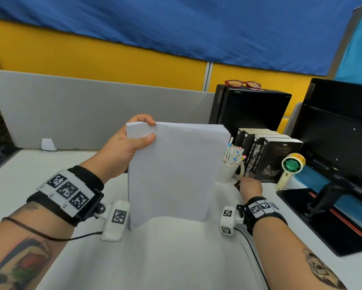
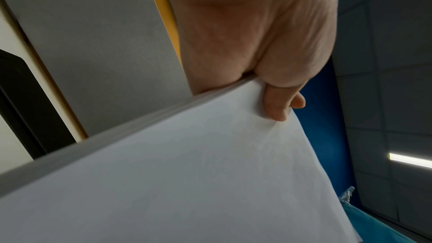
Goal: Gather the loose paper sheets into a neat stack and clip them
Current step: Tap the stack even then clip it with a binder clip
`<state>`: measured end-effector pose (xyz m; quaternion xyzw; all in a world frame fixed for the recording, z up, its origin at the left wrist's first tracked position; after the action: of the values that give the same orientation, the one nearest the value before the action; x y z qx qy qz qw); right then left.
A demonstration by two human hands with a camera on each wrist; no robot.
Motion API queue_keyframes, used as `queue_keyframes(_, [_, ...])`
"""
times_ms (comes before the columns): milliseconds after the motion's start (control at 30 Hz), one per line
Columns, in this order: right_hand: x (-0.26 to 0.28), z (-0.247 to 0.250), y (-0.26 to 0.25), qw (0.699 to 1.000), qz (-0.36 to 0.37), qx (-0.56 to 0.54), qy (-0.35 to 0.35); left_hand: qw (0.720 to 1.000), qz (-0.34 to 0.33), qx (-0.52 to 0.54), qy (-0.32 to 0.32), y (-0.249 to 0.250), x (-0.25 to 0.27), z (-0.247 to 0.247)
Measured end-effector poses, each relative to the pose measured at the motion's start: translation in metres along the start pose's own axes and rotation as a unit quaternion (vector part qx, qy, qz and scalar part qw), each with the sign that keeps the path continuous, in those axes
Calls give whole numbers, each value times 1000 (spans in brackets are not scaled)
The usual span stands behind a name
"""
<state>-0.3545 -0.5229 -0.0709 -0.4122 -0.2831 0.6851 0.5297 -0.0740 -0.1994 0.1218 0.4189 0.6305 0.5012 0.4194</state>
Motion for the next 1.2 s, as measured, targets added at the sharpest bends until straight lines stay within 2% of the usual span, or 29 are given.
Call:
queue_keyframes(33, [6,4,-10,1000,-6,-21,8,1000,-1,1,-1,0,0,-1])
queue_keyframes(67, [11,2,-12,985,-55,-159,26,1000,-2,2,-1,0,-1,-2])
queue_keyframes(100, [19,5,-19,974,-53,-215,43,1000,-2,1,-1,0,-1,-2])
queue_keyframes(200, [34,26,-63,960,-8,-260,103,1000,1,-1,-2,0,-1,-4])
queue_keyframes(300, [48,59,-142,932,123,-312,139,1000,2,-7,0,0,-1,-5])
queue_keyframes(367, [60,94,-199,888,215,-365,178,1000,2,-10,2,0,-1,-5])
queue_keyframes(433, [76,125,-254,840,311,-405,182,1000,3,-12,2,-1,-1,-6])
queue_keyframes(467, [82,134,-278,827,350,-406,171,1000,3,-13,4,-1,0,-6])
queue_keyframes(533, [96,139,-322,819,415,-373,131,1000,4,-14,8,-1,1,-7])
queue_keyframes(633, [116,119,-362,815,469,-334,66,1000,2,-18,6,0,3,-8])
queue_keyframes(733, [133,81,-380,816,460,-349,-27,1000,1,-23,8,2,5,-9])
queue_keyframes(800, [145,56,-386,806,447,-376,-99,999,-13,-31,5,4,6,-10])
queue_keyframes(900, [154,29,-385,796,380,-439,-171,999,-5,-32,7,4,7,-10])
queue_keyframes(1000, [156,12,-382,801,308,-473,-201,1000,9,-27,6,3,7,-11])
queue_keyframes(1200, [152,3,-387,801,254,-489,-232,999,35,-26,23,-1,7,-6])
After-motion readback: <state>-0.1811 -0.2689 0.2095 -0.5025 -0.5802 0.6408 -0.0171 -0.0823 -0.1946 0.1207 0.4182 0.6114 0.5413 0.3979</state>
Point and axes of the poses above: each hand's wrist, its own x-axis away from the middle knuckle, its own z-axis out of the back of the hand, y = z × x, the point moved 9 cm from there along -x, towards the middle knuckle, and after that the axes turned 14 degrees about z, right-handed, at the moved point
